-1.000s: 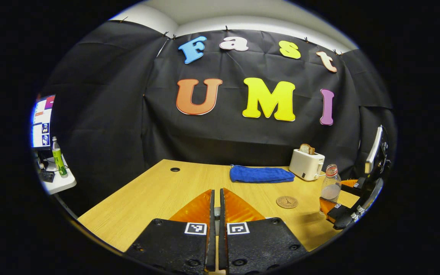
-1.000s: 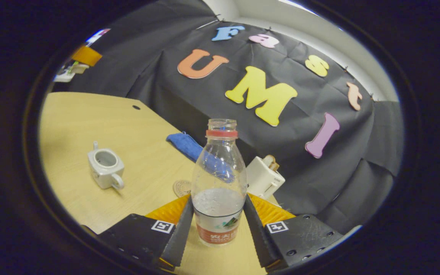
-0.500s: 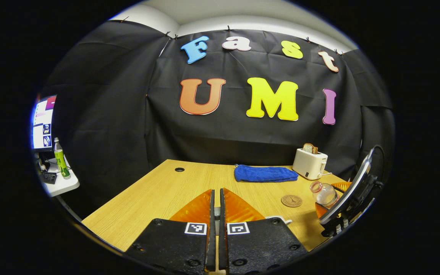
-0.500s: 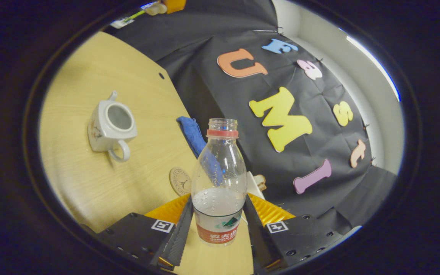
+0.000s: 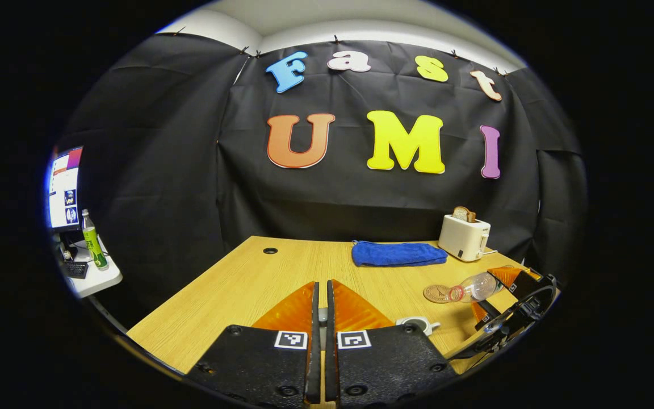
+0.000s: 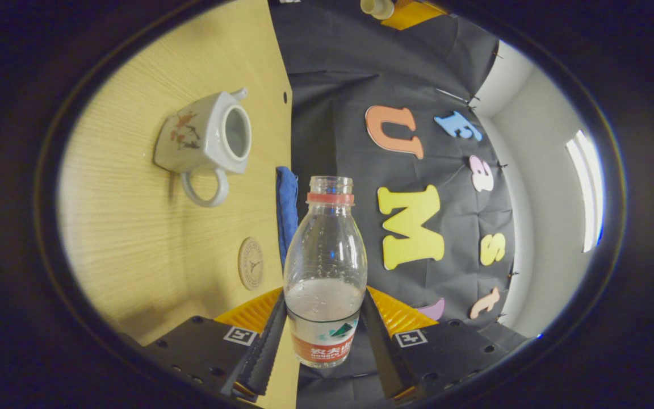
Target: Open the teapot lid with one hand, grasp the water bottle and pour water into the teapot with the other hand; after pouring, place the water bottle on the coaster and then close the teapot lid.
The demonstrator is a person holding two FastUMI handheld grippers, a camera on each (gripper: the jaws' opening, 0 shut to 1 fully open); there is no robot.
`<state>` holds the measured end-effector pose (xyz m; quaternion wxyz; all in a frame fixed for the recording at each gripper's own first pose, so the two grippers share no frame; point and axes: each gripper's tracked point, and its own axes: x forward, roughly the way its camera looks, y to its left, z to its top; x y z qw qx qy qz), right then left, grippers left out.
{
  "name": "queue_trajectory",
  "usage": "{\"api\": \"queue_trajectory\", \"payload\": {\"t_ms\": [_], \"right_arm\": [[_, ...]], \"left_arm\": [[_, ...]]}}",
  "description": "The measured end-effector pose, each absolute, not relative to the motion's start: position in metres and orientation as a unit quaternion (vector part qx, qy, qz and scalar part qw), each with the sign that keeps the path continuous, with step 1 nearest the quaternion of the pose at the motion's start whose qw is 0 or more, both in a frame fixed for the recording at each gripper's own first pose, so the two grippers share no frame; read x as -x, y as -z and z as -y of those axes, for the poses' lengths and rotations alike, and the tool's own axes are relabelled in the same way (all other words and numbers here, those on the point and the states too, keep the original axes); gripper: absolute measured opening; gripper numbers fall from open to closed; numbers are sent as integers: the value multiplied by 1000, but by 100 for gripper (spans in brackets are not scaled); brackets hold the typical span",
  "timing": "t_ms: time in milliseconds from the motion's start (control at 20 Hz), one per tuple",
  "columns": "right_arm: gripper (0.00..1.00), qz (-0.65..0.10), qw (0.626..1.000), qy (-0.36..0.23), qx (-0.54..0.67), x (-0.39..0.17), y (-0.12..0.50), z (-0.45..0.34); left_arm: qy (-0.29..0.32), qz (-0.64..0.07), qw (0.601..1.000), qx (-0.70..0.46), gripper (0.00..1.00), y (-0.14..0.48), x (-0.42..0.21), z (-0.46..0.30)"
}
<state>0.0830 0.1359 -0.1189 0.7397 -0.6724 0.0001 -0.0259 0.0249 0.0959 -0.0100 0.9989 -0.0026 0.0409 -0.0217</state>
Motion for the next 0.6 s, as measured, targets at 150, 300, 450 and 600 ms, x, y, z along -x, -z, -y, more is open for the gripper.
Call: {"api": "queue_trajectory", "payload": {"t_ms": [150,300,450,600], "right_arm": [[75,17,710,28,704,-83,112,-143],[75,35,678,24,734,-84,111,-154],[72,46,648,21,760,-83,111,-160],[72,60,616,22,785,-80,108,-167]], "left_arm": [[24,-42,999,-2,5,11,-24,-96],[26,-44,999,-12,5,12,-23,-92],[27,-41,999,-21,5,9,-21,-90],[29,-38,999,-24,5,8,-21,-90]]}}
